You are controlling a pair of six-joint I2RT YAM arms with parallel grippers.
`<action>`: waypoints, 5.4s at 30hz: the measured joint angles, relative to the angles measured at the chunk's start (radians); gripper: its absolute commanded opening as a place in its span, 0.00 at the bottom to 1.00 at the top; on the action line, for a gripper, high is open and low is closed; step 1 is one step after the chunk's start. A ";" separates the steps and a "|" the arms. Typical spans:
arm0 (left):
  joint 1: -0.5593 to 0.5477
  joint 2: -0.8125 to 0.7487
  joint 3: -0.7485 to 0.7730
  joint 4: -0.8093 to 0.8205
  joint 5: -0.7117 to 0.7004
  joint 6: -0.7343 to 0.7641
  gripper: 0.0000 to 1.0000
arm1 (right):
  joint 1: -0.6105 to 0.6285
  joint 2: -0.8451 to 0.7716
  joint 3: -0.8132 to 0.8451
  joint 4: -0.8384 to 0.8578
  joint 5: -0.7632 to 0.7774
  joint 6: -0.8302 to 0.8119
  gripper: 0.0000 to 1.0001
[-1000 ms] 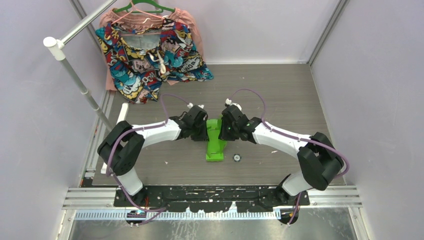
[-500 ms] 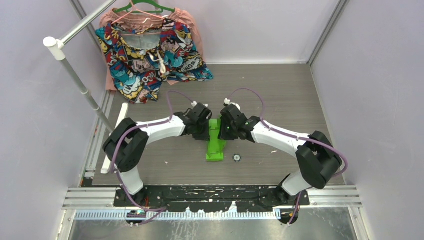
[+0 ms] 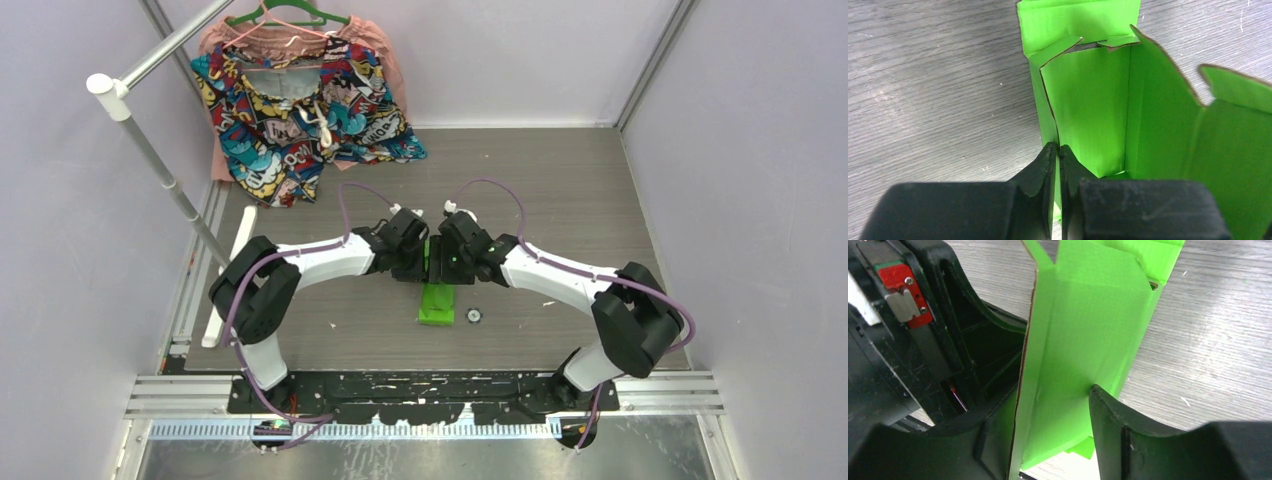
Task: Fold the paper box
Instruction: Fold the paper box at the center of the board.
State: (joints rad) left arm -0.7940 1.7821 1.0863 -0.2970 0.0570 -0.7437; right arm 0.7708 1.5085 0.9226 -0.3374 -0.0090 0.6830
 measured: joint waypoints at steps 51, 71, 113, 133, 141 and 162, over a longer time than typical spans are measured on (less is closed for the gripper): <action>0.008 0.061 0.115 -0.082 0.034 0.086 0.10 | 0.301 -0.224 -0.053 -0.157 0.085 -0.427 0.49; 0.056 0.004 0.077 -0.057 0.041 0.101 0.43 | 0.317 -0.132 -0.037 -0.139 0.249 -0.385 0.42; 0.118 -0.528 -0.594 0.186 0.069 -0.174 0.23 | 0.177 0.523 0.697 -0.684 0.131 -0.231 0.58; 0.117 -0.528 -0.597 0.193 0.076 -0.174 0.21 | 0.181 0.621 0.718 -0.716 0.262 -0.149 0.61; 0.117 -0.548 -0.597 0.192 0.087 -0.173 0.21 | 0.181 0.623 0.715 -0.716 0.346 -0.093 0.44; 0.117 -0.618 -0.637 0.240 0.110 -0.227 0.33 | 0.148 0.466 0.481 -0.492 0.396 0.025 0.01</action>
State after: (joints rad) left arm -0.6769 1.1637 0.4488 -0.0566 0.1669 -0.9710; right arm 0.9192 1.9747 1.4033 -0.8299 0.3870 0.7082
